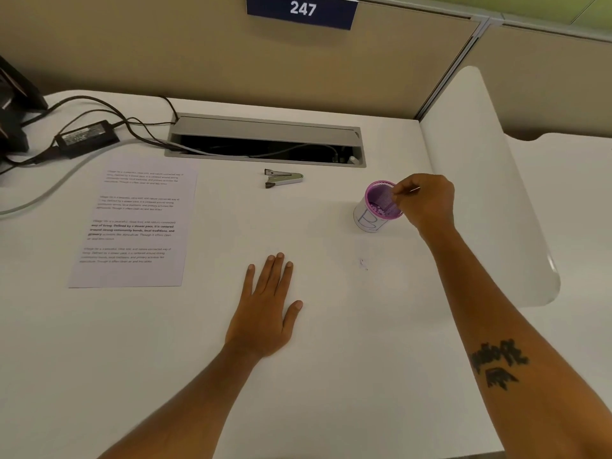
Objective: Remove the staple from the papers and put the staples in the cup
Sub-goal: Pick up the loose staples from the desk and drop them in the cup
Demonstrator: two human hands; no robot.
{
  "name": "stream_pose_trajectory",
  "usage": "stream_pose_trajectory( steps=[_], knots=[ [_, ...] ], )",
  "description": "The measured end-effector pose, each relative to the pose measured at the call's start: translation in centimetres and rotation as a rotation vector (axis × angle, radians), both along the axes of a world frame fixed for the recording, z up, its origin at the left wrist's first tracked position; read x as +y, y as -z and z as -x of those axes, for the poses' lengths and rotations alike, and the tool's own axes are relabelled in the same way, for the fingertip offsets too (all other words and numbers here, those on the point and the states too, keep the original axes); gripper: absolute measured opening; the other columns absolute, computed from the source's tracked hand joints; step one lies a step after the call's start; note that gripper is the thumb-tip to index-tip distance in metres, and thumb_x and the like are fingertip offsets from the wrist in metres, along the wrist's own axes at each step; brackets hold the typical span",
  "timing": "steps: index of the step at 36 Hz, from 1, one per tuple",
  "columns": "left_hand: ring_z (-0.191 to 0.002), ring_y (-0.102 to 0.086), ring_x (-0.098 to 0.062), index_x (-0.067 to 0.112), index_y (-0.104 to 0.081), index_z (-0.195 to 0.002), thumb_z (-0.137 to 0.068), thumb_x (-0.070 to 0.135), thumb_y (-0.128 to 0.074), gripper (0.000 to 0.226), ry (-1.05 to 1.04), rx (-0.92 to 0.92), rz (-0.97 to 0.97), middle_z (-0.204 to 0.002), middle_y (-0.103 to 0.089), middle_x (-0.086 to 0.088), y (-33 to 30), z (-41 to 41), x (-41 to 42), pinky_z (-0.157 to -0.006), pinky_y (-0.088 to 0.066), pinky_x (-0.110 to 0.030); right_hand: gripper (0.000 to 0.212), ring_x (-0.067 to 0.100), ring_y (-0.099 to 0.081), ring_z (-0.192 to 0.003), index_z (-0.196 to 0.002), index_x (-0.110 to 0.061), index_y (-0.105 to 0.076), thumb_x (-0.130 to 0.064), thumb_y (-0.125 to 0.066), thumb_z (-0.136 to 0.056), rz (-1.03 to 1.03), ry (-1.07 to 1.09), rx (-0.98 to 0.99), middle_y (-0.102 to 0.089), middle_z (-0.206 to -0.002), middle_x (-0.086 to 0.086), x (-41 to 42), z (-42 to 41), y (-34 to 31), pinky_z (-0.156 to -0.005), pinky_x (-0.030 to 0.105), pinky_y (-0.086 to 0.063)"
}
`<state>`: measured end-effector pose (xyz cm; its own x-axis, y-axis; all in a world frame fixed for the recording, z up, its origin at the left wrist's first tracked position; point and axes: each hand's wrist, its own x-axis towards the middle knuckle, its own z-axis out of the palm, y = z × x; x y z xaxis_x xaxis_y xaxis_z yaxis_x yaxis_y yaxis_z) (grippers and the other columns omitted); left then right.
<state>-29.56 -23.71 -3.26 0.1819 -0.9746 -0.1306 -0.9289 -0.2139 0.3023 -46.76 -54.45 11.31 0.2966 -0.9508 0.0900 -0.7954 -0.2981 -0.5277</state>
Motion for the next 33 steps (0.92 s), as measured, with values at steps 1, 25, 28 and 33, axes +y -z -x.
stream_pose_trajectory(
  steps=[1, 25, 28, 33],
  knots=[
    [-0.168, 0.01, -0.023, 0.014, -0.001, -0.172, -0.111, 0.056, -0.02, 0.076, 0.001, -0.002, -0.001, -0.181, 0.008, -0.007, 0.0, 0.0, 0.0, -0.136, -0.006, -0.057, 0.014, 0.013, -0.068, -0.08, -0.089, -0.011, -0.082, 0.001, -0.078, -0.083, -0.004, -0.003, -0.012, -0.079, -0.091, 0.005, 0.1, 0.1, 0.1, -0.08, 0.032, -0.063],
    [-0.168, 0.009, -0.024, 0.014, -0.003, -0.172, -0.111, 0.055, -0.022, 0.076, -0.002, -0.01, 0.001, -0.181, 0.005, -0.008, 0.0, 0.0, 0.0, -0.135, -0.008, -0.058, 0.049, 0.039, -0.049, -0.128, -0.137, -0.011, -0.06, -0.034, -0.069, -0.095, -0.083, 0.14, 0.185, -0.053, -0.141, 0.014, 17.7, 4.1, 11.5, -0.098, 0.051, -0.048],
    [-0.168, 0.007, -0.025, 0.014, -0.003, -0.172, -0.11, 0.055, -0.022, 0.077, -0.004, -0.017, 0.0, -0.181, 0.004, -0.008, 0.0, 0.0, 0.0, -0.135, -0.008, -0.058, 0.072, 0.038, -0.032, -0.146, -0.153, -0.009, -0.041, -0.054, -0.054, -0.098, -0.064, 0.15, 0.399, -0.03, -0.164, 0.013, 19.5, 3.4, 12.2, -0.11, 0.057, -0.038],
    [-0.168, 0.006, -0.025, 0.014, -0.005, -0.172, -0.11, 0.056, -0.024, 0.077, -0.006, -0.02, 0.007, -0.181, 0.003, -0.009, 0.0, 0.1, 0.0, -0.135, -0.008, -0.058, 0.076, 0.039, -0.018, -0.154, -0.164, -0.012, -0.019, -0.056, -0.035, -0.104, -0.113, 0.102, 0.459, -0.008, -0.173, 0.007, 19.7, 2.0, 13.2, -0.121, 0.059, -0.023]
  ],
)
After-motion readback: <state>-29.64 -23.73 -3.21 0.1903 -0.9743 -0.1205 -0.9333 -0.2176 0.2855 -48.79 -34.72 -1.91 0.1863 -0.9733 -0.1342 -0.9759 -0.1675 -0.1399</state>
